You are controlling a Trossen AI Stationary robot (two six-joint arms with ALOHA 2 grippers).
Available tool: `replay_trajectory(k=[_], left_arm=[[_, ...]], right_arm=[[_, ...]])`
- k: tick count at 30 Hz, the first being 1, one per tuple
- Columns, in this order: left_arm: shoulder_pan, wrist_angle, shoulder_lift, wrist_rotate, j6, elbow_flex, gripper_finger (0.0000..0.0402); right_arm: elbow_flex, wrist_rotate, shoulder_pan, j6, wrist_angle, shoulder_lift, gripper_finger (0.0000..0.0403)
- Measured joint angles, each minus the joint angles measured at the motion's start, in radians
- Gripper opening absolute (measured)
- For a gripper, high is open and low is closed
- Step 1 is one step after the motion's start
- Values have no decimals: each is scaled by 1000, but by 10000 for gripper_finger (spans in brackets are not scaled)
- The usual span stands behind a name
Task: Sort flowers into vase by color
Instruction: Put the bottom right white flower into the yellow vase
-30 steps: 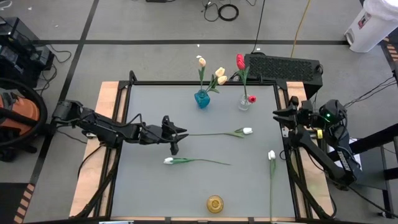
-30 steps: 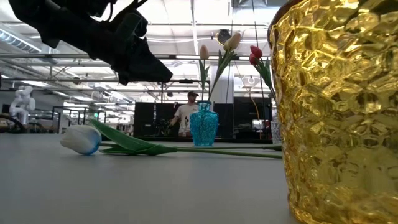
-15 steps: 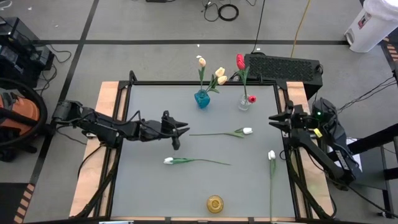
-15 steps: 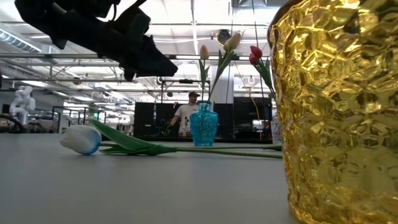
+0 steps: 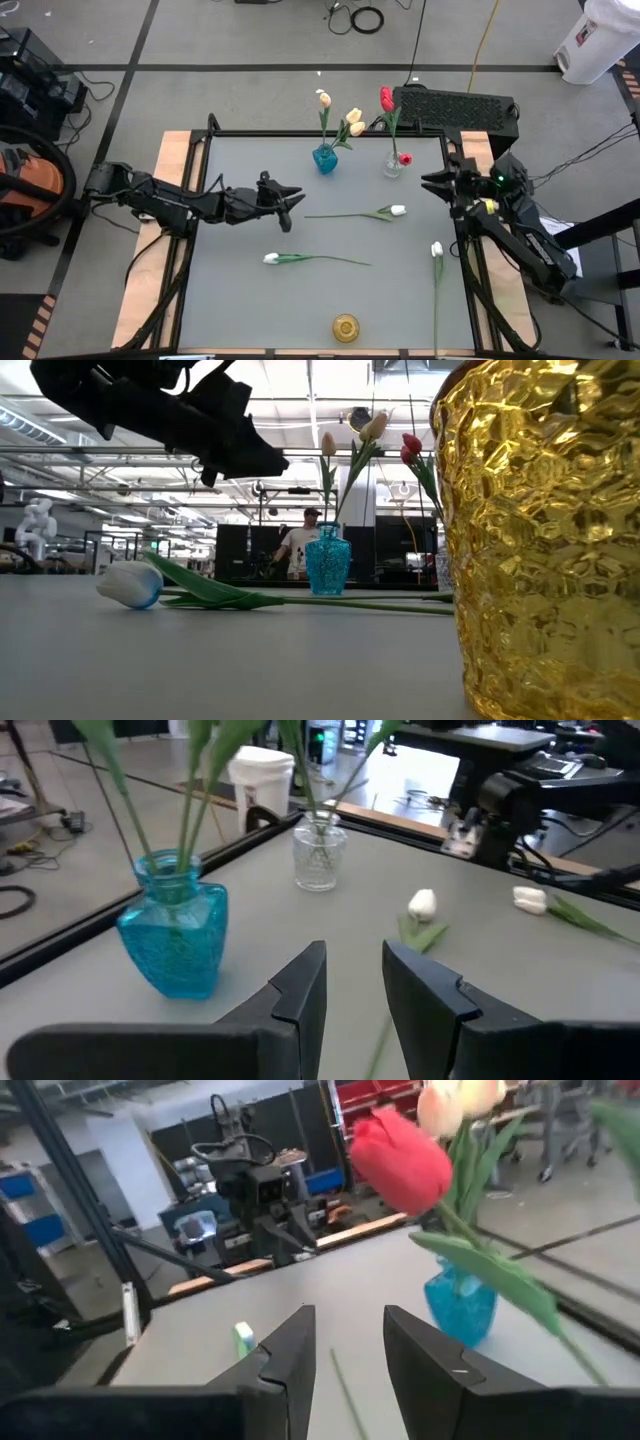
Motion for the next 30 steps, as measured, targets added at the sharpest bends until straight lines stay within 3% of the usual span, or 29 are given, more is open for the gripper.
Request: replay_trajectory(k=[5,12,18,30], left_arm=[[16,-1,0,-20,0,0,107],[38,-3,0,-23,1,0,107],[39,-5,0,-23,22,0,107],[39,-9,0,-22,27,0,107]], right_arm=[[-27,1,86,4,88,142,112],[-27,73,321,-32,322,322,112],[-26,277,564,-59,466,366,112],[-26,696,976,14,424,409,112]])
